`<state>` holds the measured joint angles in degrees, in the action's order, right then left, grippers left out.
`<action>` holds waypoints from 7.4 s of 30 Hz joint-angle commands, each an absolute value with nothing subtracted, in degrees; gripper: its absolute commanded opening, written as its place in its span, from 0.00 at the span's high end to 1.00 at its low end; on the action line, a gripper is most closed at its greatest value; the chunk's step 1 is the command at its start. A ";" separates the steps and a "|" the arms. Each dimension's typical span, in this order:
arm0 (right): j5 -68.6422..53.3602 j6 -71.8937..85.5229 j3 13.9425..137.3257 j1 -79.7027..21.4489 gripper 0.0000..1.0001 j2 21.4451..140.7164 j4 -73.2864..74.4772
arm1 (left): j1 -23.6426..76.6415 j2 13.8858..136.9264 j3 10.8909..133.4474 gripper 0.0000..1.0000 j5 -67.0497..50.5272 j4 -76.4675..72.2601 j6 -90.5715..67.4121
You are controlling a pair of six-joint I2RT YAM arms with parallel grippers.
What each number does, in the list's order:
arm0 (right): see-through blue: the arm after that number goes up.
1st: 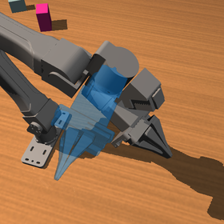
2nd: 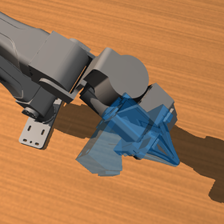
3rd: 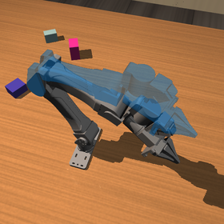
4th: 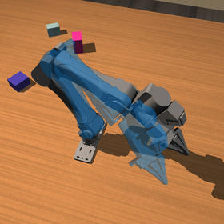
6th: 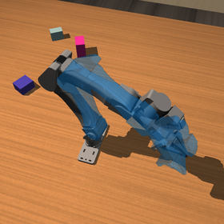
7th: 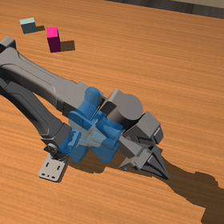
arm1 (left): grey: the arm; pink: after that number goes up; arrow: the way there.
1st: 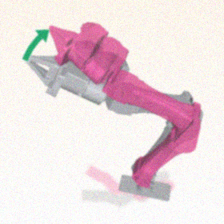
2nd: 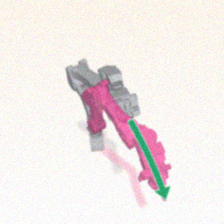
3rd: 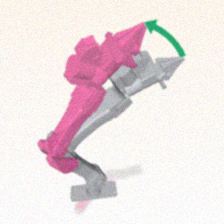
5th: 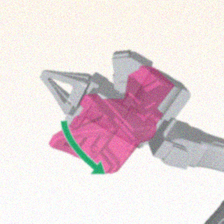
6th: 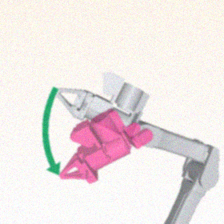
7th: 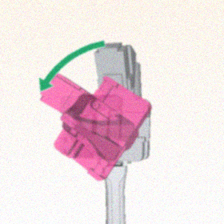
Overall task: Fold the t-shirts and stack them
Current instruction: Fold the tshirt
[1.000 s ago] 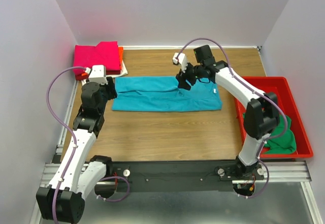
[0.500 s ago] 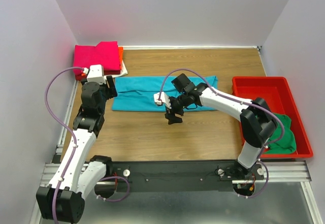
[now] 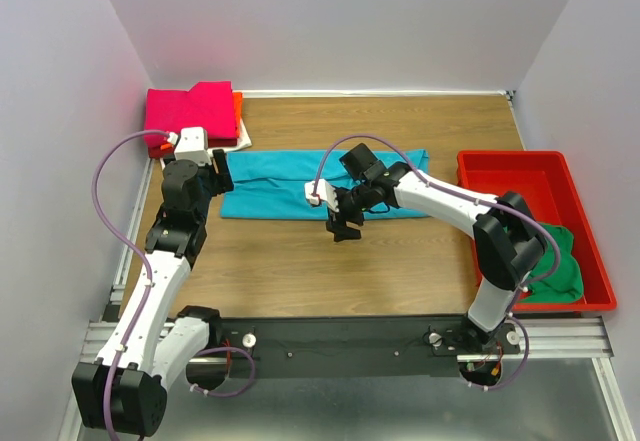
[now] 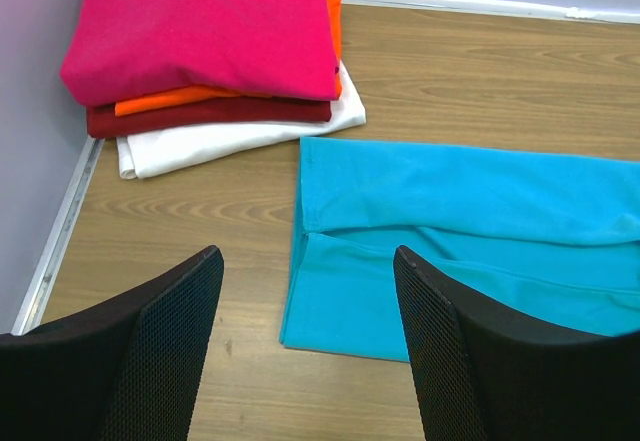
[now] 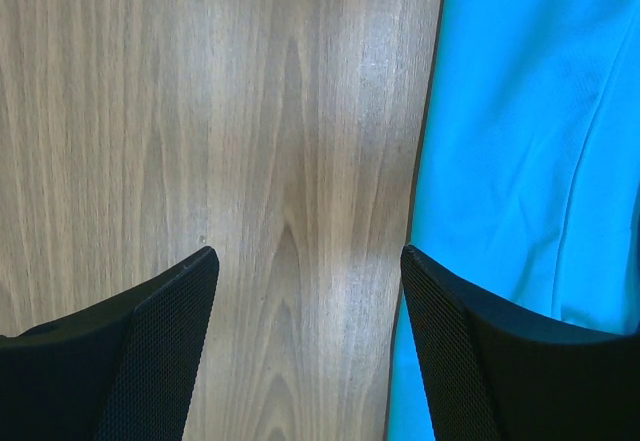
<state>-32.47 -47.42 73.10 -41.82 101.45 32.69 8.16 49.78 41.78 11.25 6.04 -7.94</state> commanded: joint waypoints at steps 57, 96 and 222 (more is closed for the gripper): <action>-7.45 -40.68 80.61 -56.95 0.99 116.66 26.89 | 8.26 45.00 42.45 0.23 13.80 4.75 -7.47; -42.10 -31.38 54.41 -1.85 0.26 72.78 29.62 | 25.56 110.02 85.82 0.35 -28.83 15.19 -7.39; -17.48 17.42 106.86 -7.12 0.68 135.61 24.24 | 12.57 45.79 39.02 0.08 -2.96 -7.20 -1.84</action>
<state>-18.02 27.40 100.07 -10.33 132.57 12.25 12.49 45.71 38.81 4.23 -4.99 -1.93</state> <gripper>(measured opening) 0.228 0.918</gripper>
